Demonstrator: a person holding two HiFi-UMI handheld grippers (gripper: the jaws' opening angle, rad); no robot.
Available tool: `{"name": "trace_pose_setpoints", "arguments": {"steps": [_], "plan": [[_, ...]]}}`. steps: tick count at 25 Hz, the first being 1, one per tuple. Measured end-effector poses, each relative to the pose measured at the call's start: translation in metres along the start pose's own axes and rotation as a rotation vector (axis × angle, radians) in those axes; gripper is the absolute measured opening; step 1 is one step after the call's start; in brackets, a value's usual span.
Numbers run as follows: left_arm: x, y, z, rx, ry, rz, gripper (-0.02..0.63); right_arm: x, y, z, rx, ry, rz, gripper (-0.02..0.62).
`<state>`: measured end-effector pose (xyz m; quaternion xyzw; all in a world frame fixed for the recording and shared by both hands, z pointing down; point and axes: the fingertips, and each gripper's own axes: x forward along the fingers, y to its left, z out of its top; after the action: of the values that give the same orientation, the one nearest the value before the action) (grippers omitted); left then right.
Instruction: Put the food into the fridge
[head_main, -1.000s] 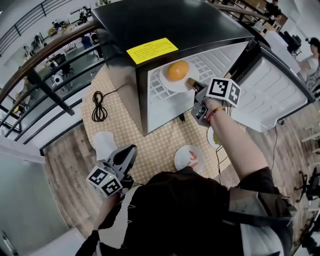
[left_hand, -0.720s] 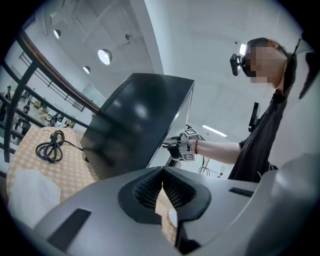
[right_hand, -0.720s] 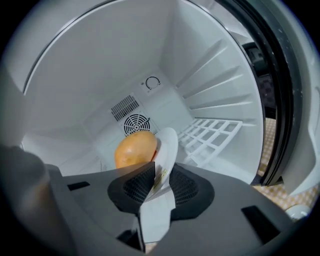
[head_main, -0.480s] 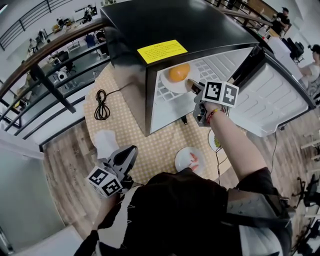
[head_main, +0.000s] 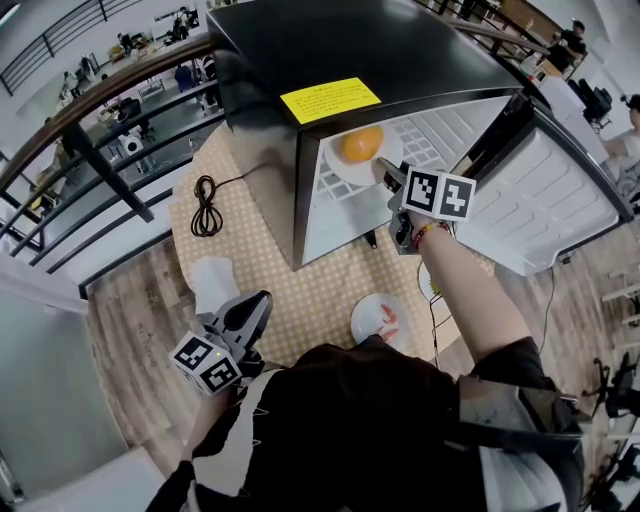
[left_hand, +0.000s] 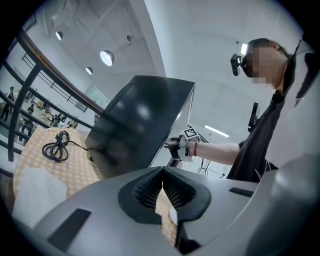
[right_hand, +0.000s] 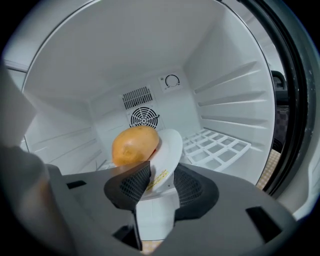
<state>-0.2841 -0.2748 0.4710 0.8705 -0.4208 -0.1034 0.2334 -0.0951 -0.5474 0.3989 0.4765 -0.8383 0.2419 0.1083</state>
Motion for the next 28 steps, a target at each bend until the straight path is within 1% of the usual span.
{"name": "trace_pose_setpoints", "arguments": {"steps": [4,8,12,15,17,18,21,28], "plan": [[0.001,0.001,0.0,-0.007,-0.002,0.0,0.014,0.0,0.0,-0.001,-0.013,-0.027,-0.019,0.15],[0.001,-0.002,0.007,-0.021,-0.023,-0.006,0.014,0.0,0.0,-0.003,-0.011,-0.053,-0.044,0.155],[0.001,-0.001,0.009,-0.018,-0.026,-0.003,0.014,0.002,-0.002,-0.002,-0.021,-0.049,-0.084,0.168],[-0.001,-0.001,0.008,-0.037,-0.036,-0.005,0.014,0.003,-0.005,-0.002,-0.033,-0.048,-0.129,0.18],[-0.001,-0.002,0.01,-0.06,-0.054,-0.015,0.014,0.004,-0.006,-0.002,-0.065,-0.041,-0.168,0.235],[-0.001,-0.002,0.011,-0.069,-0.062,-0.019,0.014,0.005,-0.005,-0.002,-0.084,-0.035,-0.179,0.25],[-0.002,-0.001,0.012,-0.072,-0.068,-0.018,0.014,0.007,-0.001,-0.005,-0.11,-0.025,-0.184,0.256],[-0.008,0.003,0.015,-0.066,-0.075,-0.008,0.014,0.007,0.0,-0.004,-0.115,-0.033,-0.189,0.256]]}}
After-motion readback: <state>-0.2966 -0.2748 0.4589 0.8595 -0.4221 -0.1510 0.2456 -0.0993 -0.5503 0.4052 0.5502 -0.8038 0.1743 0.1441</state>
